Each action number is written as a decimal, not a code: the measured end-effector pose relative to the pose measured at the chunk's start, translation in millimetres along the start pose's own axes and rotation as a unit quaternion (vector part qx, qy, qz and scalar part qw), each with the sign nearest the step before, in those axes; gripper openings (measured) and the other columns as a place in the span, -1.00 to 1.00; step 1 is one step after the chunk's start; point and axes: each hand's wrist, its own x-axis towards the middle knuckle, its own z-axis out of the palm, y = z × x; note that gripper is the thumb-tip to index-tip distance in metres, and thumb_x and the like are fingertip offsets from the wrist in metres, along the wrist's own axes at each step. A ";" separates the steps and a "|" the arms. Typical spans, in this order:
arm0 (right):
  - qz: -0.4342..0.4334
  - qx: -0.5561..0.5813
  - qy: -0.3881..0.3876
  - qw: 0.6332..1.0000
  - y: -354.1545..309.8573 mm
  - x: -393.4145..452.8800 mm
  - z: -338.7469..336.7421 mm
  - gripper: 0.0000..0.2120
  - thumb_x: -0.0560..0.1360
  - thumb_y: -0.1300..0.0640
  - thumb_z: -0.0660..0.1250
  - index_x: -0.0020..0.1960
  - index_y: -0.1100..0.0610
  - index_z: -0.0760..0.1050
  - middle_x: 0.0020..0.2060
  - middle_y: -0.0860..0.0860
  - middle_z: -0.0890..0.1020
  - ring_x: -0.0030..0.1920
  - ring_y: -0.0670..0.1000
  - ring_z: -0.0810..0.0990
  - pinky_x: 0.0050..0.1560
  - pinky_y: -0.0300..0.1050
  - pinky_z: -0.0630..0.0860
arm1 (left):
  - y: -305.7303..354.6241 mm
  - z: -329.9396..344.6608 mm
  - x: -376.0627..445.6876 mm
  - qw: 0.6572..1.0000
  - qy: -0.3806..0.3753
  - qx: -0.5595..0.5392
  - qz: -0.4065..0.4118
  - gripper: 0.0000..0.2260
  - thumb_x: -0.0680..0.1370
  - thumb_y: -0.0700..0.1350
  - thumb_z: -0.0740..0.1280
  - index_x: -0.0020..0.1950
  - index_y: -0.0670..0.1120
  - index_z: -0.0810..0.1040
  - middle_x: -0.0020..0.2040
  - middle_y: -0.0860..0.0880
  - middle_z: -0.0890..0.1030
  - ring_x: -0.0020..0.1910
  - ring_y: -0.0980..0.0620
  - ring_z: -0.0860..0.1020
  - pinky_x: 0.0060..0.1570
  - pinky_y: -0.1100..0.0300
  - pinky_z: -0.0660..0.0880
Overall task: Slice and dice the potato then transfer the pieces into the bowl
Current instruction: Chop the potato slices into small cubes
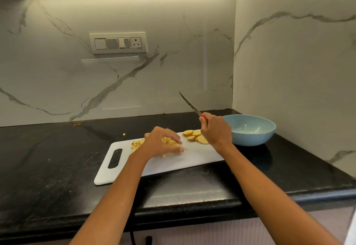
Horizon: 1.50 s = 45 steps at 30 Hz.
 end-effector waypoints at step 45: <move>0.000 0.039 0.010 0.999 -2.8 6.6 -0.4 -0.69 0.63 0.02 0.10 0.12 0.16 0.54 -0.10 0.05 0.64 -0.22 -0.09 0.46 -0.19 -0.26 0.39 | 24.7 5.0 21.2 0.980 -0.006 0.185 -0.076 -0.64 0.48 -0.36 0.27 -0.08 0.13 0.58 0.28 0.05 0.48 0.35 -0.04 0.28 0.24 -0.05 0.14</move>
